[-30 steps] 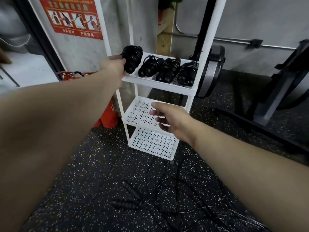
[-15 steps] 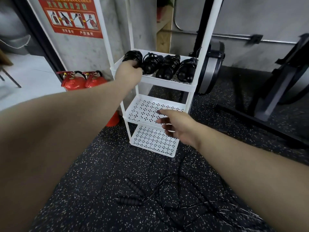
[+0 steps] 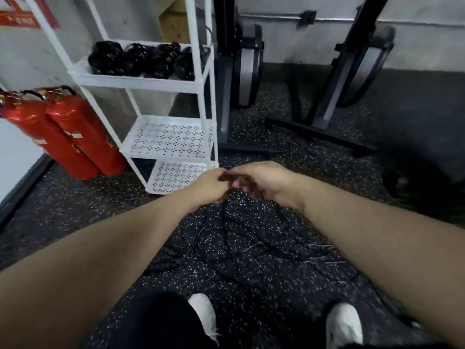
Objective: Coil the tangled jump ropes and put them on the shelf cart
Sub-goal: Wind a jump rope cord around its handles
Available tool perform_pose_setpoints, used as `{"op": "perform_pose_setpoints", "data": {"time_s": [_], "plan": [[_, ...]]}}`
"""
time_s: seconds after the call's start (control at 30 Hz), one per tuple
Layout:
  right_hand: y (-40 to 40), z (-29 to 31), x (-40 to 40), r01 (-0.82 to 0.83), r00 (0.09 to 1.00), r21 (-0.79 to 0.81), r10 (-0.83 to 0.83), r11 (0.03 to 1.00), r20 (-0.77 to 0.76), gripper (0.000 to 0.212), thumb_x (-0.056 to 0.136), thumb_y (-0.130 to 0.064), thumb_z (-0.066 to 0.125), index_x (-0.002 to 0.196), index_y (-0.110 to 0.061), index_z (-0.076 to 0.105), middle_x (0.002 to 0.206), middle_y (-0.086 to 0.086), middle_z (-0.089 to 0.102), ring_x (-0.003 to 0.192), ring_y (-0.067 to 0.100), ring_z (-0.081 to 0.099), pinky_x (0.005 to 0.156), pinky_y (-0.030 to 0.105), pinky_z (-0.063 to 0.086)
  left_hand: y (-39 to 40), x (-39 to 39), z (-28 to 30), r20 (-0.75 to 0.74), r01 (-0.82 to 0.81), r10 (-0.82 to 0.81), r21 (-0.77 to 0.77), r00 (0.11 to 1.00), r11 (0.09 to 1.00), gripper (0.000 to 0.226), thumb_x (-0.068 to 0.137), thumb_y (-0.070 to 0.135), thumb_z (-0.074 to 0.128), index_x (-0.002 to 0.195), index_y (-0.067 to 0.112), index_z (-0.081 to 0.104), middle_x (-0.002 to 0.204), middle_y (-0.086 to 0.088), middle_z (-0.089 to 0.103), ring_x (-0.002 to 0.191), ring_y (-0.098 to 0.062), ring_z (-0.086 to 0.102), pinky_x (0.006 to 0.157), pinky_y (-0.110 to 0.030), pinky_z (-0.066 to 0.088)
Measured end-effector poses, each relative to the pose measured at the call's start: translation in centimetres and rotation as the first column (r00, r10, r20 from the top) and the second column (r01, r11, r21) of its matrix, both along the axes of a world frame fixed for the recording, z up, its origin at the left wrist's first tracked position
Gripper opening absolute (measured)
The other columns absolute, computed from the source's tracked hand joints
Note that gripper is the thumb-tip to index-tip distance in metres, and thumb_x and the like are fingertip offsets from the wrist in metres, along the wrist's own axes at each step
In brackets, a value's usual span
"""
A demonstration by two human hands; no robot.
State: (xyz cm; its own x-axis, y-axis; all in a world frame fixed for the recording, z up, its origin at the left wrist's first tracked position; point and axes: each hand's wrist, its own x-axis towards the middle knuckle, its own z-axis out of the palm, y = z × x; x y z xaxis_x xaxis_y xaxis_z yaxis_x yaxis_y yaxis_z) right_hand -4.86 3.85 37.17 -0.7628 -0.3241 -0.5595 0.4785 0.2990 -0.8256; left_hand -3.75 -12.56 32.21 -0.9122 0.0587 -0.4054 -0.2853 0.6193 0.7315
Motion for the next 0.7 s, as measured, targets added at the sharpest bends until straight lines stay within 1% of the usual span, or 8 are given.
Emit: {"op": "perform_pose_setpoints", "data": {"time_s": [0.07,0.17,0.27,0.33,0.4,0.5,0.6,0.7], "plan": [[3.7,-1.7,1.0,0.028,0.999,0.046,-0.029,0.999,0.027,0.020,0.098,-0.026,0.065,0.111,-0.014,0.075,0.084,-0.001,0.071,0.059,0.006,0.053,0.053,0.021,0.040,3.2,1.1,-2.1,0.075,0.084,-0.084,0.008,0.994,0.996,0.022,0.105,0.027,0.054,0.126,0.025,0.059,0.112,-0.002,0.070,0.097,-0.017,0.070,0.079,-0.033,0.064],[8.6,-5.0,2.2,0.054,0.996,0.129,-0.062,0.990,0.058,0.018,0.098,-0.027,0.066,0.110,-0.017,0.075,0.082,-0.005,0.074,0.061,0.007,0.054,0.054,0.021,0.042,7.6,2.5,-5.2,0.207,0.173,-0.179,0.046,0.962,0.984,0.022,0.104,0.020,0.051,0.124,0.030,0.053,0.116,0.002,0.067,0.100,-0.016,0.071,0.084,-0.035,0.062],[12.7,-8.5,2.9,0.065,0.990,0.166,-0.084,0.984,0.115,0.019,0.095,-0.032,0.070,0.104,-0.017,0.076,0.079,-0.005,0.075,0.063,0.009,0.054,0.058,0.024,0.042,10.8,3.2,-8.5,0.305,0.234,-0.242,0.063,0.921,0.970,0.023,0.104,0.021,0.052,0.127,0.027,0.054,0.118,0.003,0.068,0.099,-0.015,0.071,0.089,-0.039,0.061],[14.8,-10.8,3.0,0.061,0.985,0.201,-0.091,0.978,0.144,0.023,0.093,-0.037,0.070,0.099,-0.015,0.076,0.073,-0.006,0.073,0.056,0.007,0.054,0.053,0.021,0.042,12.2,3.2,-10.9,0.355,0.214,-0.224,0.066,0.908,0.975,0.026,0.105,0.022,0.052,0.130,0.026,0.054,0.117,0.005,0.069,0.097,-0.014,0.071,0.088,-0.038,0.060],[16.6,-13.4,2.8,0.078,0.980,0.241,-0.119,0.967,0.162,0.030,0.094,-0.042,0.068,0.096,-0.014,0.076,0.075,-0.002,0.075,0.049,0.006,0.052,0.047,0.019,0.039,13.0,3.3,-13.2,0.400,0.164,-0.176,0.064,0.900,0.984,0.027,0.104,0.022,0.053,0.131,0.027,0.056,0.116,0.004,0.068,0.096,-0.014,0.070,0.086,-0.036,0.058],[18.5,-18.4,2.5,0.091,0.981,0.319,-0.140,0.944,0.135,0.035,0.098,-0.046,0.062,0.101,-0.014,0.076,0.089,0.006,0.078,0.062,0.014,0.056,0.054,0.026,0.041,13.8,3.1,-16.8,0.448,0.125,-0.132,0.045,0.884,0.991,0.028,0.104,0.020,0.054,0.131,0.025,0.058,0.119,0.000,0.066,0.096,-0.017,0.069,0.087,-0.037,0.058],[19.7,-23.8,2.1,-0.017,0.998,0.482,-0.015,0.876,0.063,0.023,0.099,-0.038,0.063,0.119,-0.026,0.065,0.087,-0.003,0.073,0.068,0.013,0.063,0.059,0.025,0.050,14.1,2.5,-20.3,0.497,0.104,-0.104,0.028,0.862,0.994,0.028,0.105,0.020,0.053,0.131,0.025,0.059,0.121,0.001,0.065,0.102,-0.019,0.070,0.084,-0.036,0.059],[20.3,-28.4,2.2,-0.251,0.965,0.640,0.238,0.726,0.108,0.032,0.100,-0.044,0.057,0.122,-0.024,0.069,0.087,-0.006,0.066,0.067,0.007,0.058,0.059,0.022,0.044,14.3,1.6,-23.9,0.527,0.083,-0.080,0.017,0.846,0.996,0.028,0.105,0.020,0.052,0.131,0.027,0.059,0.119,0.001,0.066,0.100,-0.018,0.070,0.080,-0.033,0.059]]}}
